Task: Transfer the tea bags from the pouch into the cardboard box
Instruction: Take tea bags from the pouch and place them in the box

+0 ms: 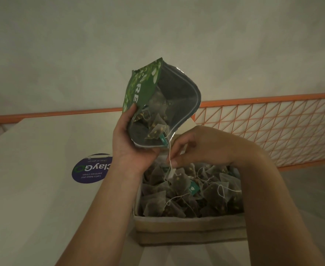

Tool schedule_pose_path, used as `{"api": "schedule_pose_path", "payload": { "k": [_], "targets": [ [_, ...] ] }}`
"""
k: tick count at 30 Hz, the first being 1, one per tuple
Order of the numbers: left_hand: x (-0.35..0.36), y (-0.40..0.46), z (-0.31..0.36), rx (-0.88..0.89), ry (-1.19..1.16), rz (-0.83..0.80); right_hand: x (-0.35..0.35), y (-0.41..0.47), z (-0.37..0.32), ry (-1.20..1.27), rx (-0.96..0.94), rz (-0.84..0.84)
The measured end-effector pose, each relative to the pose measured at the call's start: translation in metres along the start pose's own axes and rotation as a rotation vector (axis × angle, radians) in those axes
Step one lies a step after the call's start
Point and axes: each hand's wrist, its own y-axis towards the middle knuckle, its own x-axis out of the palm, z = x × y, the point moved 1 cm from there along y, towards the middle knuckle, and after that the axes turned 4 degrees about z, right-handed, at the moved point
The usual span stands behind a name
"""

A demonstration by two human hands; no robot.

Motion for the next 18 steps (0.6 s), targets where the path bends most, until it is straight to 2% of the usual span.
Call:
{"api": "schedule_pose_path", "payload": {
  "k": [4,9,11,15,18],
  "targets": [
    [0.002,-0.002,-0.001,-0.009,-0.010,-0.018,-0.010,-0.004,-0.002,0.004,0.035,0.155],
    [0.000,-0.001,0.001,-0.002,0.002,-0.008,-0.018,-0.015,-0.007,0.436,0.106,0.128],
    [0.000,0.000,0.000,-0.004,-0.007,-0.004,-0.018,-0.015,-0.004,0.381,0.144,0.098],
    [0.003,-0.001,-0.001,-0.005,-0.033,-0.006,-0.013,-0.009,0.003,0.086,0.191,0.097],
    [0.003,-0.001,-0.001,-0.004,-0.042,-0.006,-0.008,-0.006,0.007,-0.041,0.229,0.045]
  ]
}}
